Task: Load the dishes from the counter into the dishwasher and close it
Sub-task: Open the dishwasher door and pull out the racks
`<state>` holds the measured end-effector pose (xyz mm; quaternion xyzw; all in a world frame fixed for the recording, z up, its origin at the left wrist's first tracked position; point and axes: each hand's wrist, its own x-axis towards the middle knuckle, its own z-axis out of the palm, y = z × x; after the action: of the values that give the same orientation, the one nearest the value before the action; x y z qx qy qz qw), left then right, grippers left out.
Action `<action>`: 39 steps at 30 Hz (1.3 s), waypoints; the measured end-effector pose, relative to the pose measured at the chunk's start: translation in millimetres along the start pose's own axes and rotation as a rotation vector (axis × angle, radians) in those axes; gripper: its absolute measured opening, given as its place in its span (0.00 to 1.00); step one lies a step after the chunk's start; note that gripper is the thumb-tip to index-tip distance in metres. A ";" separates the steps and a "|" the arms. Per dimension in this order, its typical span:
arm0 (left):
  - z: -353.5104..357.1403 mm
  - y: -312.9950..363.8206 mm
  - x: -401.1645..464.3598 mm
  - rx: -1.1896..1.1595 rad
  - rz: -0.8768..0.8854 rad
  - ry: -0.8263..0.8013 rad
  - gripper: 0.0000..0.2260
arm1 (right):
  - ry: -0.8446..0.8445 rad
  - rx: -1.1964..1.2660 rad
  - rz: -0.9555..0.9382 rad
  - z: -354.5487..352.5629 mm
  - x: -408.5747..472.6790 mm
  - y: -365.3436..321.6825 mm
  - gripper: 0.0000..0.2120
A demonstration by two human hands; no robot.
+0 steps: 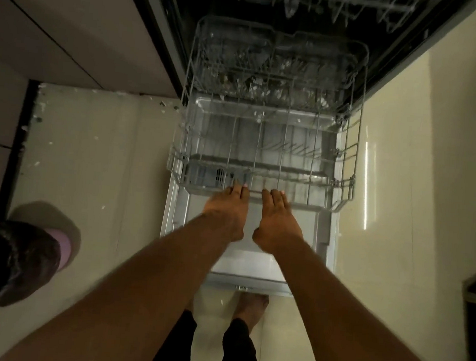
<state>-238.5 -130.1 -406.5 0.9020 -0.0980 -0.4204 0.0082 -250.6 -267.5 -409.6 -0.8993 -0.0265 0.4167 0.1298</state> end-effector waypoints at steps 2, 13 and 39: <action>-1.7 -4.0 -0.6 -0.035 0.019 -0.012 0.52 | -0.005 0.007 -0.003 -0.9 0.9 1.4 0.52; -139.0 -52.4 11.2 0.029 0.073 0.396 0.45 | 0.374 -0.057 -0.110 -135.1 19.7 -37.6 0.49; -281.8 -105.5 5.2 0.096 -0.122 0.627 0.50 | 0.573 -0.275 -0.036 -289.1 39.4 -82.5 0.51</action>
<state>-3.2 -46.7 -238.6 0.9911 -0.0561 -0.1166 -0.0299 -1.4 -242.8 -238.8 -0.9886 -0.0608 0.1364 0.0166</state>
